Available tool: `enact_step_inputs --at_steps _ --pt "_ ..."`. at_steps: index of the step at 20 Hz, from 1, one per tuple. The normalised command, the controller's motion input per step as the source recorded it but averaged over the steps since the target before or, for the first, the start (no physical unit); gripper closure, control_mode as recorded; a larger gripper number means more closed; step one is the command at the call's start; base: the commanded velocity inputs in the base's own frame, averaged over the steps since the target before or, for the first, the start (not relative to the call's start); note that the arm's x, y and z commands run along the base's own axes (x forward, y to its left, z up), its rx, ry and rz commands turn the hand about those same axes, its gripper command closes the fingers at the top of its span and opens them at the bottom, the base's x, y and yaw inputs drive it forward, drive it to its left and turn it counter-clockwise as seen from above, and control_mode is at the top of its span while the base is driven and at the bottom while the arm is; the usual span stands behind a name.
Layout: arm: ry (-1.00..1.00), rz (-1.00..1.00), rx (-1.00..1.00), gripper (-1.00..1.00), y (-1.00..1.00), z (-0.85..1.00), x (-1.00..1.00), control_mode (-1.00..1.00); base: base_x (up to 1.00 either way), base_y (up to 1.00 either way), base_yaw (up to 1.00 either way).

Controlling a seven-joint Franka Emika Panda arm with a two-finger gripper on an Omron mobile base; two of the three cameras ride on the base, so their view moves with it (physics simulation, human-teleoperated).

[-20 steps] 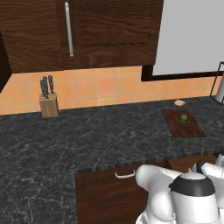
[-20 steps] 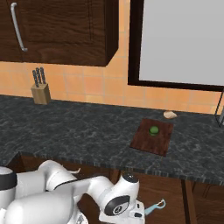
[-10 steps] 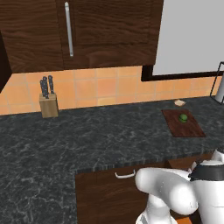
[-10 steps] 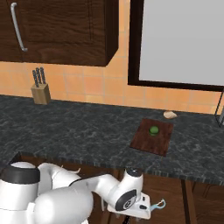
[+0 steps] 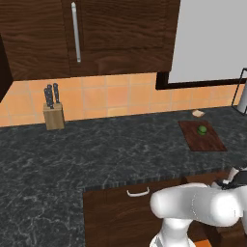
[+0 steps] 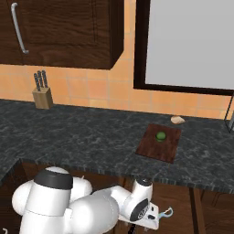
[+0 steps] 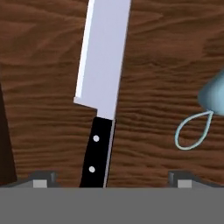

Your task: Place the appropriate cutting tool for cutting the avocado skin on the cutting board.

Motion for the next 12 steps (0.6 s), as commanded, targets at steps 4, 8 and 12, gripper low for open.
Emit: enact_step_inputs --at_steps 4,8,12 --pt "0.03 -0.05 0.0 -1.0 0.01 -0.39 0.11 -1.0 0.0 0.0 0.0" --pt "0.03 -0.01 0.0 -1.0 0.14 -0.41 0.0 -1.0 0.0 0.0 0.0" --pt "0.09 0.0 0.0 1.0 0.26 -0.54 0.0 -1.0 0.0 0.0 0.0"
